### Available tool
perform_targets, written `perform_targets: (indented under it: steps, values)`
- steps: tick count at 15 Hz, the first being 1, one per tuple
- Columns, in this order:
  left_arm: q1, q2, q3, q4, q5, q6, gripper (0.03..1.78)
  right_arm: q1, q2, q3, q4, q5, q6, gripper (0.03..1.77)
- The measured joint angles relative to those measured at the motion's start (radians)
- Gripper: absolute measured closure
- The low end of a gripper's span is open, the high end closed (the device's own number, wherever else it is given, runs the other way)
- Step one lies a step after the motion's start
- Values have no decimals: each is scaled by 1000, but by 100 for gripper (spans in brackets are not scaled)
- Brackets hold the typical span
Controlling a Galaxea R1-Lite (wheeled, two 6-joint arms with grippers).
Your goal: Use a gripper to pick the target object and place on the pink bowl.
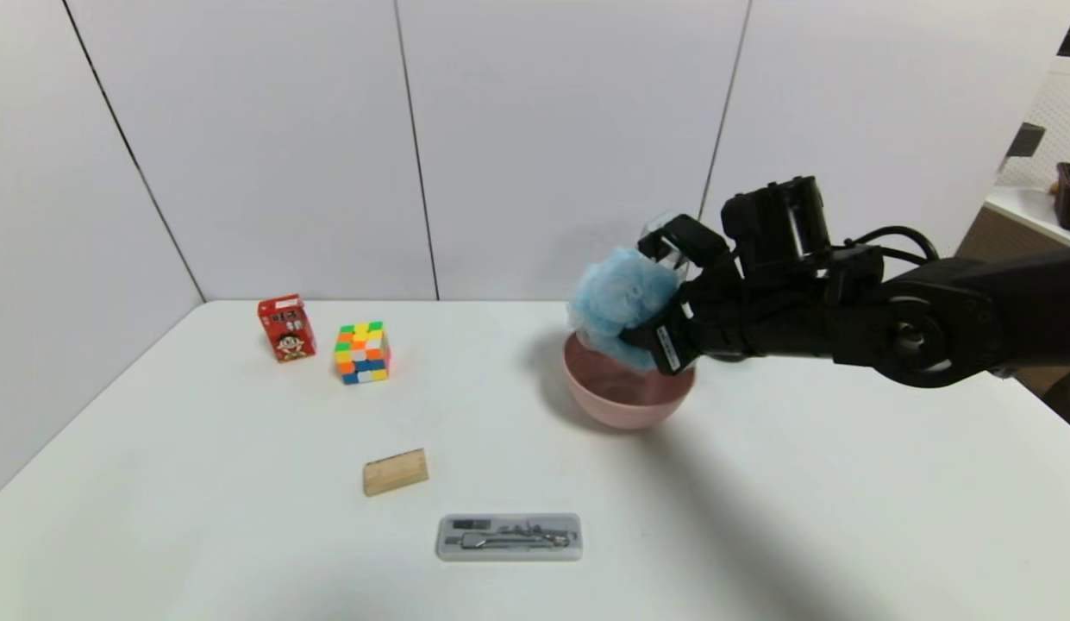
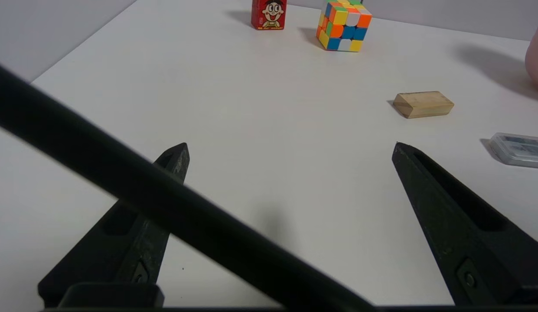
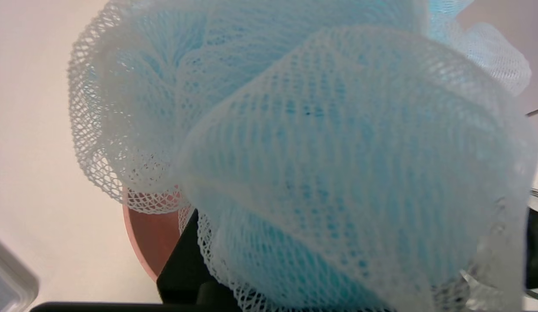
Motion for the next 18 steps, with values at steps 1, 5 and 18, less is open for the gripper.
perform_targets:
  steps: [1,5,18]
  values:
    - [0,0,0,0,-1,0,12,1,8,0,4,0,-11,108]
    - [0,0,0,0,0,0,12,3,31,1,5,1,-28,74]
    - [0,0,0,0,0,0,12,9,-129,30,71,6,-26,21]
